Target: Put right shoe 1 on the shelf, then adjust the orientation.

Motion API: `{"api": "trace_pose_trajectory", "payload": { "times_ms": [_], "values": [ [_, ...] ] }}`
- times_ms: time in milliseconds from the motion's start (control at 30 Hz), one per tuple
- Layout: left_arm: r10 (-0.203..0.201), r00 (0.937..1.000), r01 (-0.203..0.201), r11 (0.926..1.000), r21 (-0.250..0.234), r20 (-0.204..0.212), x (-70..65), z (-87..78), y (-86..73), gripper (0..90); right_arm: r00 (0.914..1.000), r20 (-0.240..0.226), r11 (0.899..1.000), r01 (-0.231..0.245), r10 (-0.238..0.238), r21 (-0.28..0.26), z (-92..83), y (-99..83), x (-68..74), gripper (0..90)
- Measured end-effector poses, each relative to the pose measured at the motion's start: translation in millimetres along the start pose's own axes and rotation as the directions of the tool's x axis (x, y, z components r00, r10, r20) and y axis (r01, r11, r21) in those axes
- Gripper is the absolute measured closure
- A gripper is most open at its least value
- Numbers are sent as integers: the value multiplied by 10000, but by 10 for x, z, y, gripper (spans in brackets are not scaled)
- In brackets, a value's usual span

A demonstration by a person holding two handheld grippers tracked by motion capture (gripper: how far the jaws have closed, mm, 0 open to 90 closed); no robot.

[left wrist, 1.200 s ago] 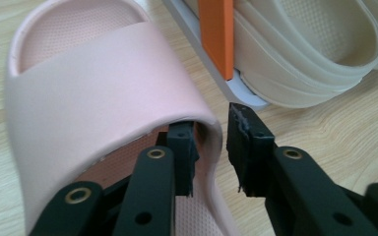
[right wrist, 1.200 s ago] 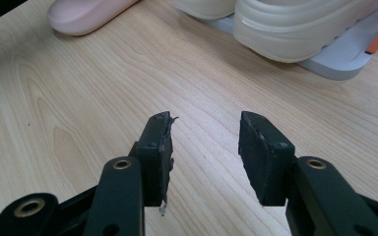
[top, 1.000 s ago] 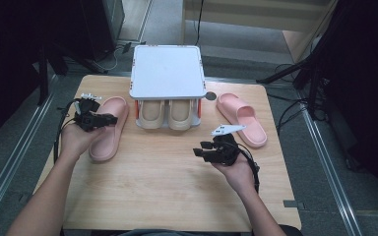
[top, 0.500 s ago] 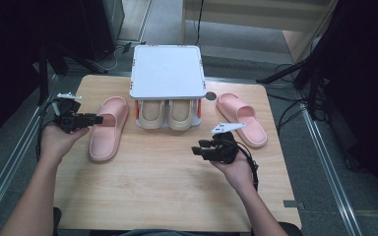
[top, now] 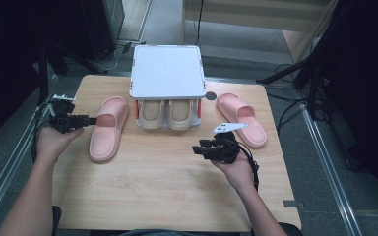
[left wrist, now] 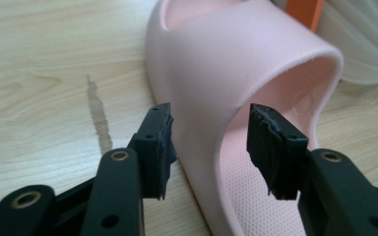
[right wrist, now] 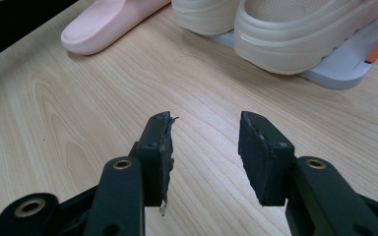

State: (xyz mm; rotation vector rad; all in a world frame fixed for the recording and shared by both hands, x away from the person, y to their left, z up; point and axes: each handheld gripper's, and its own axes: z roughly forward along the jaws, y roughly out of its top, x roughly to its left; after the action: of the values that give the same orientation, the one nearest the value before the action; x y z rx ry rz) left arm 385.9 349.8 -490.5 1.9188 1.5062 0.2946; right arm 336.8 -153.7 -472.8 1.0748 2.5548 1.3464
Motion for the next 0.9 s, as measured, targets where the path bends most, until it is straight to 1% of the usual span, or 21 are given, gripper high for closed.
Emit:
{"api": "trace_pose_trajectory", "payload": {
  "times_ms": [100,167,200,267,367,433,567,633,667,733,767,900],
  "values": [
    [97,9999,-97,9999,66,-28,4,65,0,507,10000,43,10000,58,-58,-46,-13,-9,-5,571],
    [145,9998,-145,9999,26,-117,10,111,1,505,10000,72,10000,-4,5,-50,-24,-17,-5,572],
    [116,9999,-116,9999,-55,-127,13,134,0,505,10000,83,10000,-15,16,-61,-27,-21,-7,572],
    [106,9998,-106,9999,16,-140,25,170,11,505,9999,111,10000,-10,11,-47,-35,-28,-9,572],
    [71,9999,-72,10000,-25,-111,30,217,27,508,9999,148,10000,-24,25,-74,-43,-38,-11,572],
    [97,9999,-97,9999,-48,-72,24,249,42,507,9998,188,10000,-33,34,-54,-49,-46,-12,572],
    [206,9996,-207,9998,-46,-218,-8,328,70,525,9998,197,9999,-81,82,-70,-57,-58,-18,572],
    [286,9987,-293,9994,-158,-415,-21,346,77,529,9997,213,10000,-76,78,-62,-62,-65,-22,572],
    [228,9988,-239,9994,-243,-438,-21,352,80,534,9997,215,9999,-116,118,-54,-67,-68,-19,572],
    [13,9995,-19,9998,-214,-309,-2,356,83,539,9995,273,9999,-151,153,-77,-81,-73,-23,572],
    [-25,9997,20,9998,-207,-244,5,359,82,544,9996,266,9999,-128,131,-111,-83,-75,-30,571],
    [127,9988,-135,9997,-188,-466,-9,352,87,600,9994,296,9998,-198,201,-104,-90,-78,-35,571]
  ]
}}
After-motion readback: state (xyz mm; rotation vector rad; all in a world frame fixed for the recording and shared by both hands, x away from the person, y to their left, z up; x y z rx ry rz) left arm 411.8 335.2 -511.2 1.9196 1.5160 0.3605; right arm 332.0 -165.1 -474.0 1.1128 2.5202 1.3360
